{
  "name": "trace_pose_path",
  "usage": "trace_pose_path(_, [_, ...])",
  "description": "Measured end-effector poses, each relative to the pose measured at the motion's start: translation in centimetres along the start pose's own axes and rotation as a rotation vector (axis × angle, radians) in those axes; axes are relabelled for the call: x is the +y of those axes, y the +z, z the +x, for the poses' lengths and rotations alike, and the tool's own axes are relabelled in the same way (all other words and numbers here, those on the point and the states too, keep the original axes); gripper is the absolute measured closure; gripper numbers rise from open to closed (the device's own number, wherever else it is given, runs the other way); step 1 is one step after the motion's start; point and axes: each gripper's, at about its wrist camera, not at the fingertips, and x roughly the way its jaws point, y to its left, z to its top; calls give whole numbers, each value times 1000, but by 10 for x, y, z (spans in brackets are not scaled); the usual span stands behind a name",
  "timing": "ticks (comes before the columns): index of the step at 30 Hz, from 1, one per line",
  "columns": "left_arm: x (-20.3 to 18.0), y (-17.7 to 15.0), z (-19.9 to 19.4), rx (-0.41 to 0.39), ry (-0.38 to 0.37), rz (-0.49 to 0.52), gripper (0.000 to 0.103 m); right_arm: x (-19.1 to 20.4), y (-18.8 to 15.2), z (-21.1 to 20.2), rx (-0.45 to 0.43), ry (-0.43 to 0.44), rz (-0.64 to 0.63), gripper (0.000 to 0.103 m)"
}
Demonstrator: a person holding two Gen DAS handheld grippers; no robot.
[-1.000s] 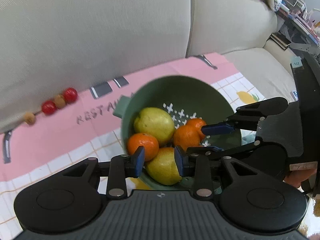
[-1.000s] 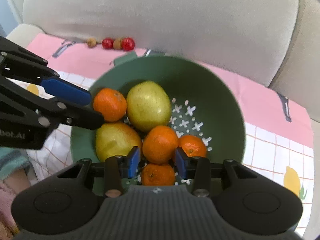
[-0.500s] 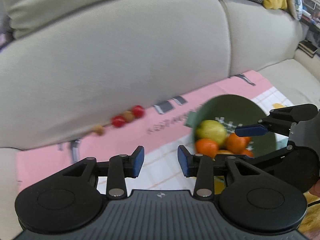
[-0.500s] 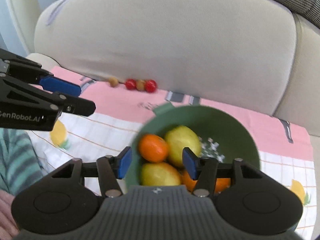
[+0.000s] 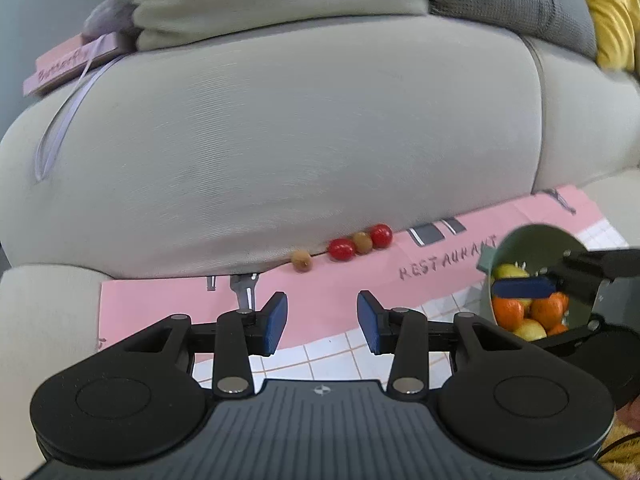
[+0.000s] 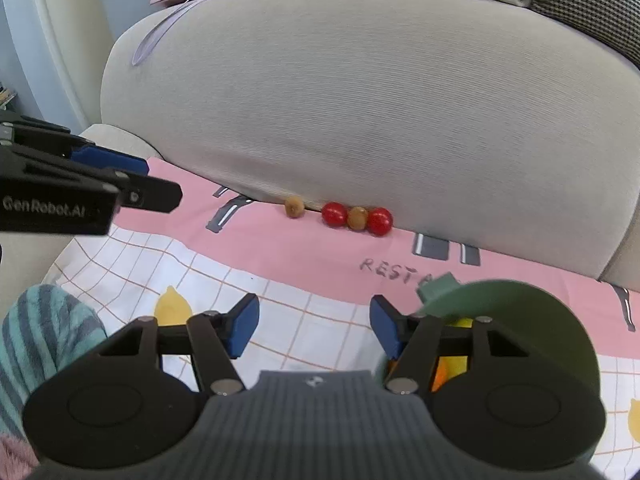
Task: Organize fruits
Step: 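Move both tools back to the row of nuts and tomatoes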
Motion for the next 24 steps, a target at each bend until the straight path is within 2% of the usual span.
trace_pose_path(5, [29,-3,10,-14,-65,-108,55,8,6,13,-11,-13,-13,45])
trace_pose_path(12, [46,-8,42,3,-92,-163,55,4,16,40,2,-31,-36,52])
trace_pose_path(20, [64,-5,78,16,-105,-222,55,-14,35,81,30,-90,-65,68])
trace_pose_path(24, [63,1,102,24,-79,-223,56,-27,45,101,41,-126,-78,70])
